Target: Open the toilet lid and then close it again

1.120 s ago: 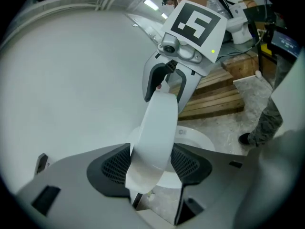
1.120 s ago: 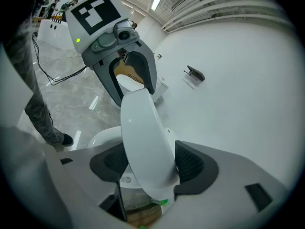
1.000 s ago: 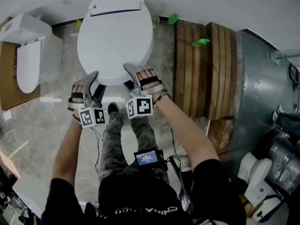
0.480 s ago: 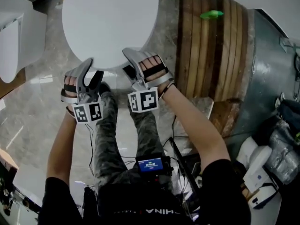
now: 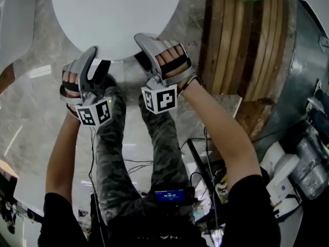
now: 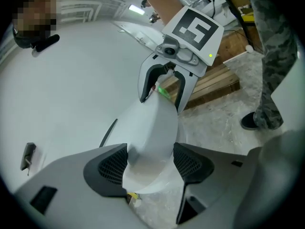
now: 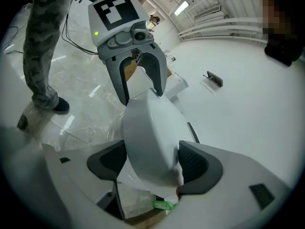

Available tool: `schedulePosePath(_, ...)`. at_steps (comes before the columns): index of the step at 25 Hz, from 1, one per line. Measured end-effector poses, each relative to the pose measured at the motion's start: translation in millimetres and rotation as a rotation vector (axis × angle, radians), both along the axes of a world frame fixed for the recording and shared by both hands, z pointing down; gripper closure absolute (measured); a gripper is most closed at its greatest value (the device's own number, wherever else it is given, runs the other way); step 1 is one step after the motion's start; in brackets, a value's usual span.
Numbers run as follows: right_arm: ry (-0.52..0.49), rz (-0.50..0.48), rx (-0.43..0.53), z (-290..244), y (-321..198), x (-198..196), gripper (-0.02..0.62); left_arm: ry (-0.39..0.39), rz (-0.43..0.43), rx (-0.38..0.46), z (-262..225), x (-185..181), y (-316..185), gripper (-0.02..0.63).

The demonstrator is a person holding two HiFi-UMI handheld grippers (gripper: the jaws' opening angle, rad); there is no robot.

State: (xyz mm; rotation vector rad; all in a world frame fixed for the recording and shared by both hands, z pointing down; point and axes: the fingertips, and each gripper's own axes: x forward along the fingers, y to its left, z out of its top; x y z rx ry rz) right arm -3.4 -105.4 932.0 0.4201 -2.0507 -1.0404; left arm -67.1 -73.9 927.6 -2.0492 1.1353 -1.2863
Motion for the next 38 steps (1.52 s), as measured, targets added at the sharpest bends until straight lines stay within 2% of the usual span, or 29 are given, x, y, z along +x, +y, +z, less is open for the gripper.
schedulePosePath(7,-0.029,-0.012,0.039,34.5,-1.3,1.3,0.268,-0.014,-0.017,0.029,36.5,1.7,-2.2,0.316)
schedulePosePath(16,-0.044,-0.020,0.053,37.7,-0.9,3.1,0.270,-0.020,-0.015,0.045,40.1,3.8,-2.2,0.316)
schedulePosePath(21,-0.015,-0.015,0.006,41.4,3.5,5.2,0.270,-0.028,0.018,0.010,42.7,2.4,3.0,0.316)
schedulePosePath(38,0.063,-0.002,-0.102,29.9,12.0,16.3,0.273,-0.013,0.040,-0.067,28.2,5.7,-0.5,0.318)
